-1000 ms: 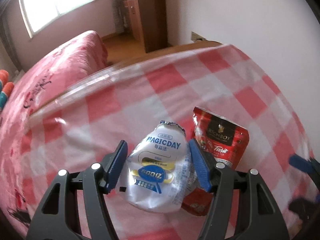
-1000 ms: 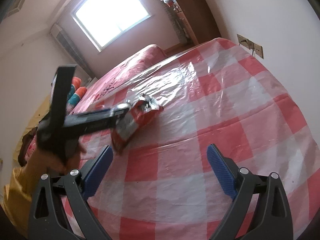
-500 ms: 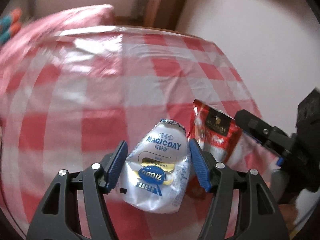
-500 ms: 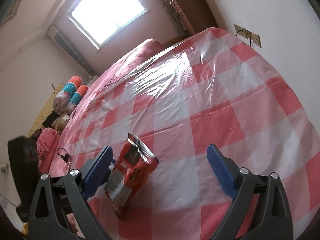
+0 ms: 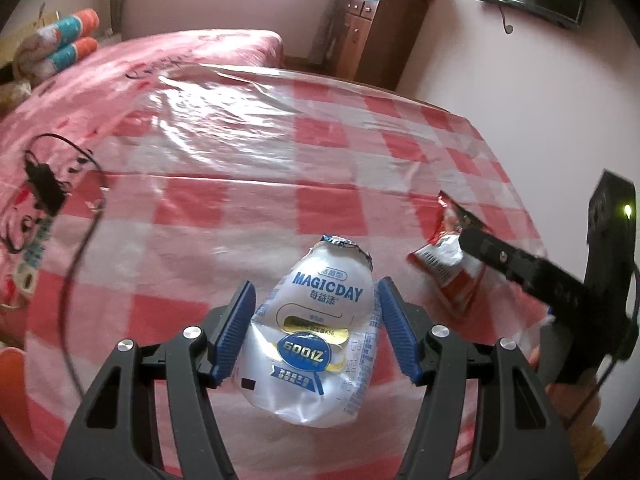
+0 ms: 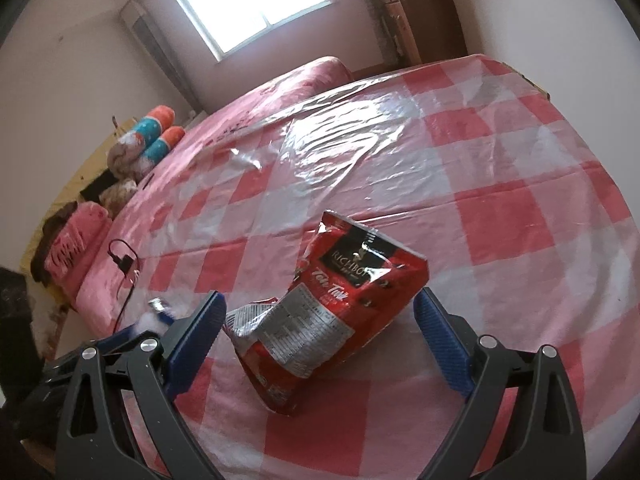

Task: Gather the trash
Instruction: 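Grasp the red Richboy snack bag with the right tool while the left tool holds the bottle, then carry the bottle with the left tool and the red bag with the right tool to the bucket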

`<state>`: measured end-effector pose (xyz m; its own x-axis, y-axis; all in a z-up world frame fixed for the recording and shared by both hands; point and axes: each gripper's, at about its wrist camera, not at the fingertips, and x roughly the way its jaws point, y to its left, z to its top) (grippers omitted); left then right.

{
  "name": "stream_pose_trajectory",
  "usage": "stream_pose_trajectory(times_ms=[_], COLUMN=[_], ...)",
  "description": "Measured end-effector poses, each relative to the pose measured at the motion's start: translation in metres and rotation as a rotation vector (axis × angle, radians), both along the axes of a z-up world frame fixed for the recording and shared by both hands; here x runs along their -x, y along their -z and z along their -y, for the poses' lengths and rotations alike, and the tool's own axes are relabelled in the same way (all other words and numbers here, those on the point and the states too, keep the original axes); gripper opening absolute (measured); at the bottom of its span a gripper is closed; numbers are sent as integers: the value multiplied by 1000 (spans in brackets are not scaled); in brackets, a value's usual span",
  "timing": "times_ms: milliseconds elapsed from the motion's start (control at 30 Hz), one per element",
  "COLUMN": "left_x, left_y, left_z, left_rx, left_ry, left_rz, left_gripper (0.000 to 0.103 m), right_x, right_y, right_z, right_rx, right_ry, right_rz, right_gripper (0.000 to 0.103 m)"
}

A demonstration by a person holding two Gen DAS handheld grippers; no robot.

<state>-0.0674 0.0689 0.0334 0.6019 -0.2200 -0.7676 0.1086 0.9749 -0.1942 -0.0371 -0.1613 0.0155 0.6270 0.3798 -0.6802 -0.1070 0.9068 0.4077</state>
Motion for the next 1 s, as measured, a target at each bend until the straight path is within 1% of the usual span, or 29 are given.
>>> stream_pose_trajectory(times_ms=[233,267,333,400,467,500,567,633,700,800,1000], left_x=[11,12,15,16,17,17,19,21,23,27,33], left_y=[-1,0,0,1,1,1,0,0,-1,-3,-5], left_z=[-26,-28,-34,-38,-41,-41,-44,-46,-47,-51,-57], left_rx=[-10,-11,-11,-15,-27,-31,-33,-39,-44,-46,-36], left_ry=[-15,-14,-13,-13,-12,-12,-12,-9,-7,-8,-16], left_rz=[13,14,14,17,24,28,35,42,50,60,70], left_gripper=[64,64,64,64,64,64,64,64,64,64,64], right_x=[-8,-9,-11,-13,-13,-13,-13,-12,-11,-9,-2], right_y=[0,1,1,1,1,1,2,2,2,2,-1], right_z=[-24,-25,-33,-37,-44,-46,-50,-52,-51,-53,-59], right_rx=[83,95,133,165,205,220,246,256,258,259,281], right_ry=[-25,-25,-21,-23,-28,-32,-32,-39,-47,-63,-73], right_rz=[4,5,9,12,15,16,17,19,21,26,50], right_gripper=[93,89,83,80,72,71,65,61,59,50,48])
